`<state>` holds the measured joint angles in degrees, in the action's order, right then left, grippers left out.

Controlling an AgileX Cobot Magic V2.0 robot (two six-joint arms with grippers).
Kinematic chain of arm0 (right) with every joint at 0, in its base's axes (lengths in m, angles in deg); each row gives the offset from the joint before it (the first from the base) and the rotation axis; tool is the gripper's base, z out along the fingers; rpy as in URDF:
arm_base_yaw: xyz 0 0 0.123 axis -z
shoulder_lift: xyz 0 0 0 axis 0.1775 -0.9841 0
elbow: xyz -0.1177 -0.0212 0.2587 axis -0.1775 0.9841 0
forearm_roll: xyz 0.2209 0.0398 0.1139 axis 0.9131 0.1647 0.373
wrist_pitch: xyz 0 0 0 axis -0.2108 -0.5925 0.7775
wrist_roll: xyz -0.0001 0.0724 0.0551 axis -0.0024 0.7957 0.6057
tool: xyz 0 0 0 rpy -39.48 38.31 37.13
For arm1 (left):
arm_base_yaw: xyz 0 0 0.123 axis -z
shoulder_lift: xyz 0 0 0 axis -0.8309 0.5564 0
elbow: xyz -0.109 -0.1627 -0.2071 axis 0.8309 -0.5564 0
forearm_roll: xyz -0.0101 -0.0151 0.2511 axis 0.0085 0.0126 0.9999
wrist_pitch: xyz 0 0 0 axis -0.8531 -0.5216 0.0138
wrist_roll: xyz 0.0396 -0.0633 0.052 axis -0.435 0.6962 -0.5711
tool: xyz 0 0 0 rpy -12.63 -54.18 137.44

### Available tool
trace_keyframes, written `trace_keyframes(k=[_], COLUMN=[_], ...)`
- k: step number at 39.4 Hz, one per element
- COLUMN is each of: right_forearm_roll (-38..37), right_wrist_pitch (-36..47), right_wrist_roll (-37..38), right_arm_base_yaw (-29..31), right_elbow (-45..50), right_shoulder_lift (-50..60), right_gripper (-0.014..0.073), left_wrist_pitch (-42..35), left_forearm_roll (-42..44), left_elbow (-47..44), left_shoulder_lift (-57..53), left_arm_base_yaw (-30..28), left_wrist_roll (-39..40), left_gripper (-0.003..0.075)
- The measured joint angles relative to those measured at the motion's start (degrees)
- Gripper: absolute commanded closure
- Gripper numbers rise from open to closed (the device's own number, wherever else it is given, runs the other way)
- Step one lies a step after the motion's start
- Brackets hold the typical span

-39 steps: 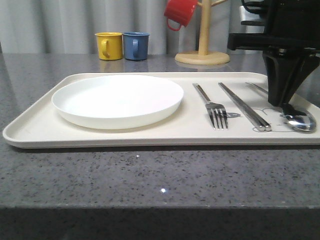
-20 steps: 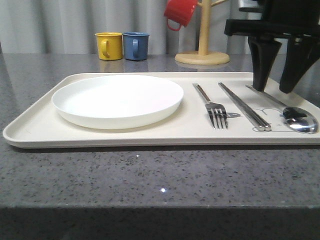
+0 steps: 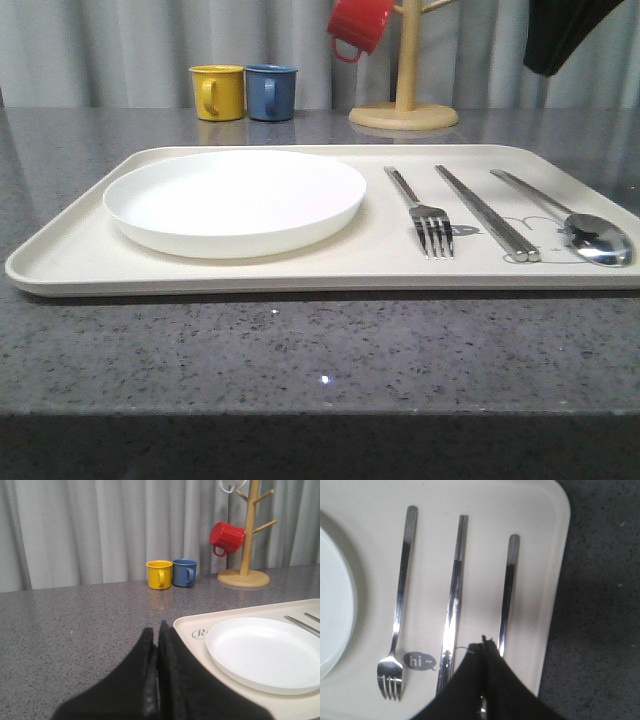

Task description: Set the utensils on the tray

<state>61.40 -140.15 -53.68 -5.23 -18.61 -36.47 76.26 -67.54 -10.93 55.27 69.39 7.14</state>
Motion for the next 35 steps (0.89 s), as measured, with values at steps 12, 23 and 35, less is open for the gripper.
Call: trace_keyframes(k=[12,23,35], right_forearm_roll=[-0.3,-0.4,-1.4], right_wrist_pitch=[6.1,23.3,52.4], right_wrist_roll=[-4.2,-11.0,-15.6], right_arm_base_yaw=[0.0,0.0,0.0], right_elbow=[7.5,23.9,49.6], right_shoulder_lift=[9.4,21.6,42.9], right_gripper=[0.0662,0.0662,0.0662], left_wrist_pitch=[0.0,0.0,0.0], left_forearm_roll=[0.0,0.0,0.0], left_elbow=[0.0,0.0,0.0], left_shoulder_lift=[0.0,0.0,0.0], left_arm_base_yaw=[0.0,0.0,0.0], left_wrist_roll=[0.0,0.0,0.0], left_gripper=[0.0738,0.0738,0.0738])
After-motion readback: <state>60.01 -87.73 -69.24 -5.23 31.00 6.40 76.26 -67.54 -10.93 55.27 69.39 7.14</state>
